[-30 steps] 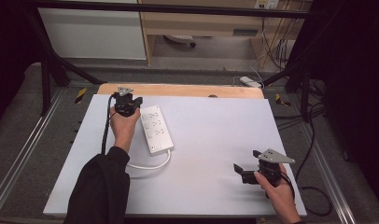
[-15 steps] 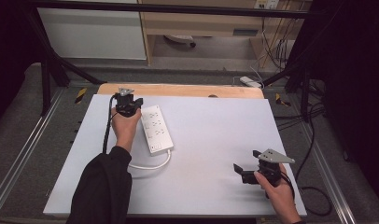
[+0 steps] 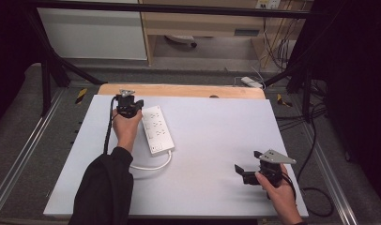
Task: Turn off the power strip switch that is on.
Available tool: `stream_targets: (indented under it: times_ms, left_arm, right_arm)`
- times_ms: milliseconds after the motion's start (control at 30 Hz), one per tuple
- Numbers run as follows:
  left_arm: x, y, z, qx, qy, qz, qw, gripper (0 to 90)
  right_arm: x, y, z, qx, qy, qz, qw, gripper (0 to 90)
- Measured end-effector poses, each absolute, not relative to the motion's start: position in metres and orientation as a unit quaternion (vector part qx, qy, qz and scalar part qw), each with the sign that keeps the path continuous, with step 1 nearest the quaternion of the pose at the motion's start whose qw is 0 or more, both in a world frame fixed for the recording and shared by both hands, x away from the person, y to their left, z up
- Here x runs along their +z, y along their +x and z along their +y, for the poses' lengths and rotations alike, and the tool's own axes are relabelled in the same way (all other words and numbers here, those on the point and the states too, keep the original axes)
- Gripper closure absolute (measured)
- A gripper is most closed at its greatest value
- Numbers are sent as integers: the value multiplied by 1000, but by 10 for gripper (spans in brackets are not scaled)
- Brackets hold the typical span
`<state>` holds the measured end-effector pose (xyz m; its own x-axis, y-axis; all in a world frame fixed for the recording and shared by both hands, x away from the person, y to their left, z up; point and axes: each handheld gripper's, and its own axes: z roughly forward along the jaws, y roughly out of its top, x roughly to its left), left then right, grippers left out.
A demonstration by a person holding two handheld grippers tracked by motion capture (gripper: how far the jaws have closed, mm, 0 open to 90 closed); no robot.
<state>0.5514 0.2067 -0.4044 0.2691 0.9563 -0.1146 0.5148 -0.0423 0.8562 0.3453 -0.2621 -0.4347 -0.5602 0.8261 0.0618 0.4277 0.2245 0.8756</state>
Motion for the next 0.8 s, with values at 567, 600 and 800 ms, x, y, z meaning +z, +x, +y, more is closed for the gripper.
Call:
stream_targets:
  times_ms: [567,600,800]
  left_arm:
    - [-413,556,205,257,673,554,417,900]
    - [-414,556,205,257,673,554,416,900]
    - [-421,554,208,254,672,562,411,900]
  right_arm:
    - [-434,345,-262,462,417,752,216,34]
    - [-434,346,-262,463,417,752,217,34]
    - [-434,346,-262,464,417,751,216,34]
